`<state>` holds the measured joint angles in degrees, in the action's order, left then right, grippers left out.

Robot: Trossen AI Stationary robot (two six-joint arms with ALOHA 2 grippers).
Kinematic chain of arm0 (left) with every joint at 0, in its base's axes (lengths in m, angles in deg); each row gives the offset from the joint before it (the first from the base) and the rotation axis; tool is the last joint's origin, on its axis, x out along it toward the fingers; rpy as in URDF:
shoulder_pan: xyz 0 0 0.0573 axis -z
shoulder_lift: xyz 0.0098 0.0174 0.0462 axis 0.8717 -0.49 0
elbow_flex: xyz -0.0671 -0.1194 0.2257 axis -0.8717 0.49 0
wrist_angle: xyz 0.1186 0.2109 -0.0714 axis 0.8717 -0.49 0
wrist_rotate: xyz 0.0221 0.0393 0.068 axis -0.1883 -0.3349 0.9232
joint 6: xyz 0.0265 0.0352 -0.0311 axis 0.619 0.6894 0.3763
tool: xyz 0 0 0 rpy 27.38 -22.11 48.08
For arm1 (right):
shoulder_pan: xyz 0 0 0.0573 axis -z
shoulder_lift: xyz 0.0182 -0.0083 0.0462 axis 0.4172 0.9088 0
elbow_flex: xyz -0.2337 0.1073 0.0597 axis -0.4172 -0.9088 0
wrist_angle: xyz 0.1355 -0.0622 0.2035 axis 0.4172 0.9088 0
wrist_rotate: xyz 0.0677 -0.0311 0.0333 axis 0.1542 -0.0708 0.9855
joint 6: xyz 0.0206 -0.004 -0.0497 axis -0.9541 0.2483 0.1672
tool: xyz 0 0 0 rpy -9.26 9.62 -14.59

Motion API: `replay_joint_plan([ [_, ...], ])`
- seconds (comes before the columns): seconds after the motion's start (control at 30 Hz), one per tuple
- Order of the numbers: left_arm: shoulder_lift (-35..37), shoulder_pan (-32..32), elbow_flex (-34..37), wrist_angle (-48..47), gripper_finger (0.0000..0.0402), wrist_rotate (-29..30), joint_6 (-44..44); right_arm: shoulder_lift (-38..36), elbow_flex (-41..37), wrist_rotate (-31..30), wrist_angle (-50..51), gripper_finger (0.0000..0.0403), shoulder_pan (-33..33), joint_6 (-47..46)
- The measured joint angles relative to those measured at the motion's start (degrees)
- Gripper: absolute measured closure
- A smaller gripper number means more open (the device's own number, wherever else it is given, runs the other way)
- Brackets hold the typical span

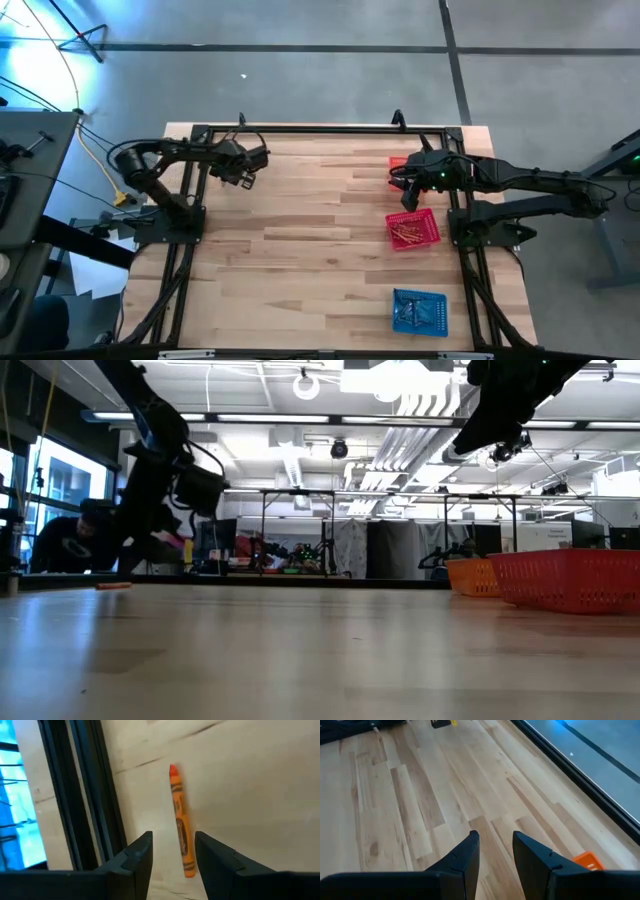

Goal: Sort crayons
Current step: Put the orange crayon into the red bin

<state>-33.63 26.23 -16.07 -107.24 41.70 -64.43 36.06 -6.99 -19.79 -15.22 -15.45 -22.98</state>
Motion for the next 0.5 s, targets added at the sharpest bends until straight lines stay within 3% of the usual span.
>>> replay_joint_plan([
  [0.27,7.1,-1.9,5.5,7.6,0.0268,-5.7,1.6,0.0,0.0,-0.3,-0.1,0.0290,0.0,0.0],
  [0.5,8.1,-4.1,7.3,9.3,0.0268,-7.4,2.9,0.0,0.0,-0.9,-0.1,0.0290,0.0,-0.4],
])
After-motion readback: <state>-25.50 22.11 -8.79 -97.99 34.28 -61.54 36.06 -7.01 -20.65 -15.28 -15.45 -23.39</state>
